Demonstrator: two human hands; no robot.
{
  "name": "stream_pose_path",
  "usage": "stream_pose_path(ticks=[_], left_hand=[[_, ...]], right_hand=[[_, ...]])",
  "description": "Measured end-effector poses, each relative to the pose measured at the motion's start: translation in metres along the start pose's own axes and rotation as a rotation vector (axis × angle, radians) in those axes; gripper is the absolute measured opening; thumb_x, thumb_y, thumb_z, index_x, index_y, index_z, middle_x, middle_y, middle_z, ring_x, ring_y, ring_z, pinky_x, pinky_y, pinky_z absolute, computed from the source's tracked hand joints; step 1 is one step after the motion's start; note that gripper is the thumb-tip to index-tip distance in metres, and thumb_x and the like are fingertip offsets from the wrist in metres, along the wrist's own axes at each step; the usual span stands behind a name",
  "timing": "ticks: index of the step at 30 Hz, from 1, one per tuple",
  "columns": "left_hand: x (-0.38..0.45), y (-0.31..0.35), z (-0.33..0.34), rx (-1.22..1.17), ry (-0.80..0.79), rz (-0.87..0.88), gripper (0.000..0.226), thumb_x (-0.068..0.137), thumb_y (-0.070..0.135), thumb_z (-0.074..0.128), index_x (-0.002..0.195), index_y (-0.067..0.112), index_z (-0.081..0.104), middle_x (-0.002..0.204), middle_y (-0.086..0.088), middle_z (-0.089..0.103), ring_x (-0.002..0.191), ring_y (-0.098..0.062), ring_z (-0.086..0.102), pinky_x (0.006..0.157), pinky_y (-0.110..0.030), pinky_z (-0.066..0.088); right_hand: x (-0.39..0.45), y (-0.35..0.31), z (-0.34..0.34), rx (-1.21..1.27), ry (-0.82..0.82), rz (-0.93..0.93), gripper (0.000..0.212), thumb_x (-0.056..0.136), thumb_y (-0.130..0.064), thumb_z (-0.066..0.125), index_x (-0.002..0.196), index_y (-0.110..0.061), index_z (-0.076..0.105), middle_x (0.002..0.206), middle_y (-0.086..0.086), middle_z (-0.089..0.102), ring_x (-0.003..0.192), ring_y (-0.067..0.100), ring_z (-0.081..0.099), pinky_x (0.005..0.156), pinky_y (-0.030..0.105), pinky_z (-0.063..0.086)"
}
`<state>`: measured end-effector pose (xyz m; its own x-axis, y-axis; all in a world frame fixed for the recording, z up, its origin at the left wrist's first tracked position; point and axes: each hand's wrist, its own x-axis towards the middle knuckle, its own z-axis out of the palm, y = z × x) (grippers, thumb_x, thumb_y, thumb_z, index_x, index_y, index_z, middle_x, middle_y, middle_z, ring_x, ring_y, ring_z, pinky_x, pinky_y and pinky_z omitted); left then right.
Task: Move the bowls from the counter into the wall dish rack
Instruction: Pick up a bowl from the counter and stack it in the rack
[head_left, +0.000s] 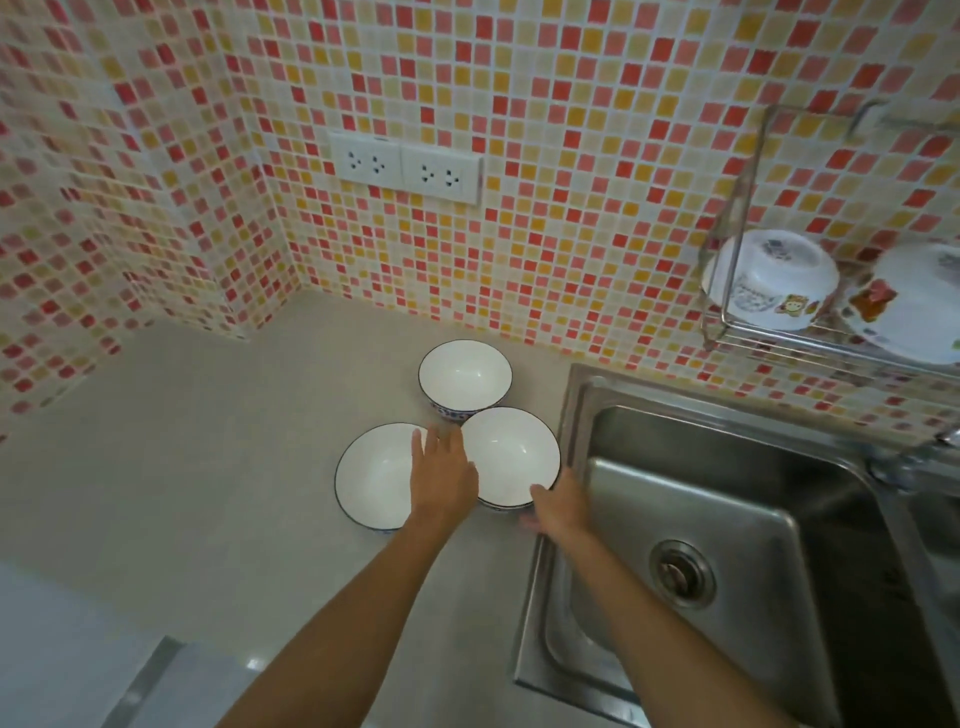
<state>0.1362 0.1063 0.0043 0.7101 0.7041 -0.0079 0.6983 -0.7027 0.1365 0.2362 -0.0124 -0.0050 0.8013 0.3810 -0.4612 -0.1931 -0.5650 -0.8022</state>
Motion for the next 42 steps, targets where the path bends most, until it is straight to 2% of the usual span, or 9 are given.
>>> stream_pose_path(ticks=[5,8,10,16,23,26,31,36,42], left_hand=[[-0.001,-0.002,0.001,-0.091,0.042,0.065,0.049,0.095,0.019,0.043,0.143,0.011,0.031,0.147,-0.007,0.039,0.143,-0.025,0.021,0.118,-0.040,0.003],[-0.010,0.005,-0.003,-0.523,0.166,0.054,0.050,0.095,0.020,0.047,0.143,0.011,0.035,0.148,-0.008,0.040,0.140,-0.024,0.028,0.118,-0.038,0.011],[-0.017,0.016,-0.015,-0.849,0.189,-0.032,0.048,0.094,0.027,0.051,0.140,0.016,0.042,0.140,-0.005,0.048,0.130,-0.022,0.041,0.111,-0.038,0.032],[-0.035,0.040,-0.054,-1.623,-0.285,-0.448,0.040,0.091,0.048,0.053,0.128,0.033,0.049,0.123,0.003,0.060,0.112,-0.021,0.057,0.094,-0.046,0.051],[-0.045,0.069,-0.074,-1.683,-0.360,-0.412,0.040,0.096,0.055,0.036,0.124,0.031,0.052,0.112,0.003,0.063,0.097,-0.015,0.059,0.078,-0.036,0.053],[-0.049,0.086,-0.083,-1.742,-0.338,-0.406,0.041,0.096,0.056,0.036,0.124,0.030,0.052,0.111,0.002,0.064,0.099,-0.018,0.059,0.078,-0.037,0.053],[-0.039,0.116,-0.109,-1.764,-0.256,-0.359,0.038,0.094,0.057,0.038,0.122,0.034,0.049,0.118,-0.001,0.060,0.110,-0.026,0.056,0.095,-0.047,0.049],[-0.030,0.145,-0.138,-1.799,-0.140,-0.307,0.035,0.095,0.054,0.039,0.121,0.034,0.049,0.107,0.004,0.062,0.100,-0.023,0.059,0.080,-0.040,0.052],[-0.028,0.171,-0.152,-1.751,-0.120,-0.218,0.038,0.094,0.058,0.035,0.122,0.036,0.051,0.108,0.006,0.064,0.097,-0.019,0.061,0.067,-0.034,0.053]], right_hand=[[-0.013,0.004,0.001,0.233,0.115,0.025,0.046,0.083,0.001,0.044,0.125,-0.013,0.054,0.122,0.012,0.056,0.091,0.036,0.062,0.056,0.049,0.060],[-0.033,-0.002,-0.008,0.303,0.130,0.022,0.039,0.084,0.001,0.042,0.119,-0.011,0.056,0.120,0.016,0.058,0.087,0.040,0.066,0.054,0.044,0.059],[-0.049,-0.013,-0.019,0.344,0.109,0.002,0.034,0.087,0.002,0.040,0.115,-0.010,0.055,0.113,0.014,0.059,0.085,0.037,0.067,0.051,0.037,0.058],[-0.091,-0.027,-0.050,0.355,0.116,-0.130,0.036,0.089,0.002,0.041,0.117,-0.014,0.057,0.101,0.003,0.062,0.081,0.025,0.068,0.055,0.038,0.060],[-0.103,-0.020,-0.092,0.375,0.075,-0.125,0.026,0.094,-0.013,0.055,0.118,-0.020,0.055,0.089,0.012,0.068,0.063,0.027,0.069,0.057,0.033,0.060],[-0.099,-0.021,-0.125,0.113,0.167,-0.228,0.049,0.086,-0.047,0.061,0.128,-0.022,0.056,0.115,0.004,0.069,0.094,0.018,0.069,0.086,0.040,0.057],[-0.083,-0.052,-0.215,-0.178,0.538,-0.533,0.051,0.096,-0.037,0.054,0.141,-0.015,0.046,0.151,0.002,0.040,0.140,0.018,0.035,0.114,0.035,0.027],[-0.043,-0.068,-0.282,-0.478,0.742,-0.703,0.058,0.099,-0.035,0.045,0.148,-0.006,0.032,0.158,0.011,0.027,0.148,0.024,0.018,0.121,0.041,0.013],[0.006,-0.060,-0.334,-0.703,0.807,-0.659,0.064,0.103,-0.044,0.022,0.147,0.002,0.029,0.155,0.020,0.027,0.147,0.031,0.020,0.121,0.048,0.009]])
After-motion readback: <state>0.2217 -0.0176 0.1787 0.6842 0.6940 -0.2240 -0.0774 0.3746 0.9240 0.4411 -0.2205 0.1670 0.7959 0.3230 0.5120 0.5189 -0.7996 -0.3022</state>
